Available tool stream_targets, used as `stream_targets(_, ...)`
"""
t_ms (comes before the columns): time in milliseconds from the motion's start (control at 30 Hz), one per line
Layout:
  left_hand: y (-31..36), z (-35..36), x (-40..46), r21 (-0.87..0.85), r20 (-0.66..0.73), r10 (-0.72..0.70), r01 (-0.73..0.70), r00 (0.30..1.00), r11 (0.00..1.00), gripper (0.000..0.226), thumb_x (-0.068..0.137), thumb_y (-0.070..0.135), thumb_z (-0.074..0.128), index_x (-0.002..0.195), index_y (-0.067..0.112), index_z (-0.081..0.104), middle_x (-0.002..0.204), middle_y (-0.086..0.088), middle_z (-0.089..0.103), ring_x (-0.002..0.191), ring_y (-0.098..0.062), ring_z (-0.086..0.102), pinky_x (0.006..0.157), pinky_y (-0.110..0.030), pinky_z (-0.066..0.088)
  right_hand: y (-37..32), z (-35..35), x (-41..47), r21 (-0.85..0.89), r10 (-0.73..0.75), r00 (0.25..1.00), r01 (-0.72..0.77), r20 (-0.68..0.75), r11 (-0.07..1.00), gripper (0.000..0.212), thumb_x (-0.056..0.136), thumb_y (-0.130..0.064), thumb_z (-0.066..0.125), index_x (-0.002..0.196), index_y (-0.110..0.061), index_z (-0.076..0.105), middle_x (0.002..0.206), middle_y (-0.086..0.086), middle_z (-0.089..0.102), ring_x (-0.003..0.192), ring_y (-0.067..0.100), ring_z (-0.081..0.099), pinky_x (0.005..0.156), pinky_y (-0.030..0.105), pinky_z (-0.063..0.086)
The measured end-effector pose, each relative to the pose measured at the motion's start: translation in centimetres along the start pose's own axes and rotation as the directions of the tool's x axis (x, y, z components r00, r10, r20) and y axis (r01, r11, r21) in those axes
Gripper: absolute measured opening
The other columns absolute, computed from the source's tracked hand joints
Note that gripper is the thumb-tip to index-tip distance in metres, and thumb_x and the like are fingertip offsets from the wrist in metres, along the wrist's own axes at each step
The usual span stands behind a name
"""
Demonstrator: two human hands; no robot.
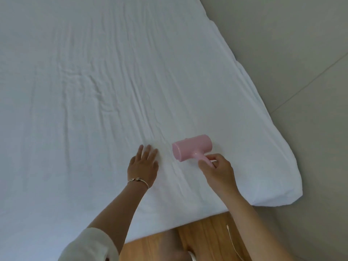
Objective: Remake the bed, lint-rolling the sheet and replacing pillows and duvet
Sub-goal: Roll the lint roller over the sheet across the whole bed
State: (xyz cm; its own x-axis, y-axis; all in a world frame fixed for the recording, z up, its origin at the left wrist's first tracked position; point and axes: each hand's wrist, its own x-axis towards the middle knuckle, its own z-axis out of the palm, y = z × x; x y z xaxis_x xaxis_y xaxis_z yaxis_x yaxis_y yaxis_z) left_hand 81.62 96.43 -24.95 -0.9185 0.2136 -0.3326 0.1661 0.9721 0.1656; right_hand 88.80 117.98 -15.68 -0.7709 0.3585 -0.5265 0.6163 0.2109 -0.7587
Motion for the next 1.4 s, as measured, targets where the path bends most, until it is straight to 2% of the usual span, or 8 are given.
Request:
stream_targets(100, -0.4, -1.1, 6.8, 0.023, 0.02, 0.012, -0.012, 1.0, 1.0, 0.054, 0.103, 0.044, 0.022, 0.153, 0.035, 0.004, 0.162, 0.007, -0.007, 0.148, -0.016, -0.01, 0.12, -0.035, 0.007, -4.0, 0.4, 6.4, 0.032, -0.031, 0.998, 0.033, -0.057, 0.999, 0.017, 0.085, -0.031, 0.068, 0.098, -0.025, 0.06, 0.077, 0.001, 0.064, 0.059, 0.014, 0.055, 0.057, 0.031, 0.045)
stream_targets(433, -3.7, -9.4, 35.5, -0.055, -0.019, -0.114, 0.113, 0.993, 0.992, 0.06, 0.1, 0.053, 0.02, 0.153, 0.035, -0.001, 0.162, 0.003, -0.009, 0.149, -0.02, -0.008, 0.12, -0.046, 0.001, -20.9, 6.8, 34.2, 0.046, -0.162, 0.986, 0.163, -0.022, 0.985, 0.028, 0.08, -0.054, 0.065, 0.084, -0.028, 0.057, 0.085, -0.001, 0.066, 0.069, 0.022, 0.056, 0.059, 0.029, 0.038)
stream_targets(600, -3.7, -10.6, 44.7, -0.06, -0.108, -0.234, 0.229, 0.966, 0.972, 0.064, 0.093, 0.067, 0.011, 0.15, 0.044, -0.005, 0.161, 0.006, -0.013, 0.148, -0.02, -0.015, 0.114, -0.06, -0.007, -29.8, 11.1, 45.6, 0.009, -0.328, 0.936, 0.332, -0.129, 0.943, 0.021, 0.083, -0.042, 0.062, 0.072, -0.026, 0.053, 0.084, 0.006, 0.069, 0.066, 0.022, 0.057, 0.06, 0.033, 0.043)
stream_targets(733, -3.4, -9.2, 46.3, -0.001, -0.254, -0.231, 0.238, 0.939, 0.971, 0.066, 0.089, 0.07, 0.0, 0.15, 0.044, -0.009, 0.162, 0.001, -0.01, 0.148, -0.024, -0.014, 0.112, -0.064, -0.006, -33.4, 13.9, 51.2, -0.145, -0.362, 0.926, 0.345, -0.112, 0.927, 0.016, 0.087, -0.035, 0.055, 0.086, -0.019, 0.055, 0.088, 0.004, 0.066, 0.075, 0.023, 0.061, 0.066, 0.034, 0.05)
stream_targets(833, -3.6, -8.5, 46.4, 0.0, -0.279, -0.233, 0.243, 0.931, 0.97, 0.065, 0.09, 0.068, -0.001, 0.15, 0.043, -0.01, 0.162, 0.001, -0.011, 0.148, -0.025, -0.014, 0.112, -0.064, -0.006, -31.9, 15.0, 52.4, -0.242, -0.308, 0.946, 0.278, -0.098, 0.93, 0.021, 0.088, -0.035, 0.06, 0.099, -0.018, 0.059, 0.093, -0.004, 0.062, 0.086, 0.021, 0.063, 0.072, 0.029, 0.05)
stream_targets(967, -3.7, -8.8, 46.5, 0.003, -0.255, -0.228, 0.237, 0.939, 0.971, 0.065, 0.091, 0.068, -0.001, 0.15, 0.042, -0.01, 0.162, 0.0, -0.012, 0.148, -0.025, -0.015, 0.112, -0.063, -0.008, -28.9, 15.0, 50.0, -0.239, -0.288, 0.948, 0.25, -0.136, 0.938, 0.017, 0.091, -0.037, 0.059, 0.089, -0.021, 0.052, 0.079, -0.011, 0.051, 0.081, 0.019, 0.056, 0.068, 0.025, 0.038)
stream_targets(1100, -3.1, -8.9, 44.8, -0.015, -0.218, -0.228, 0.23, 0.949, 0.973, 0.062, 0.095, 0.061, 0.002, 0.151, 0.039, -0.01, 0.161, -0.001, -0.013, 0.148, -0.023, -0.015, 0.116, -0.056, -0.008, -25.4, 12.9, 46.0, -0.223, -0.269, 0.95, 0.231, -0.156, 0.947, 0.019, 0.088, -0.035, 0.06, 0.088, -0.017, 0.061, 0.086, -0.002, 0.062, 0.08, 0.024, 0.061, 0.065, 0.027, 0.042)
stream_targets(1400, 2.8, -4.2, 29.8, -0.104, -0.124, -0.191, 0.179, 0.974, 0.978, 0.058, 0.099, 0.051, 0.007, 0.151, 0.035, -0.011, 0.161, 0.001, -0.013, 0.148, -0.019, -0.014, 0.118, -0.043, -0.011, -12.8, 7.6, 30.4, -0.066, -0.066, 0.966, 0.051, -0.251, 0.997, 0.015, 0.083, -0.038, 0.065, 0.09, -0.026, 0.064, 0.085, -0.004, 0.066, 0.081, 0.022, 0.064, 0.067, 0.03, 0.048)
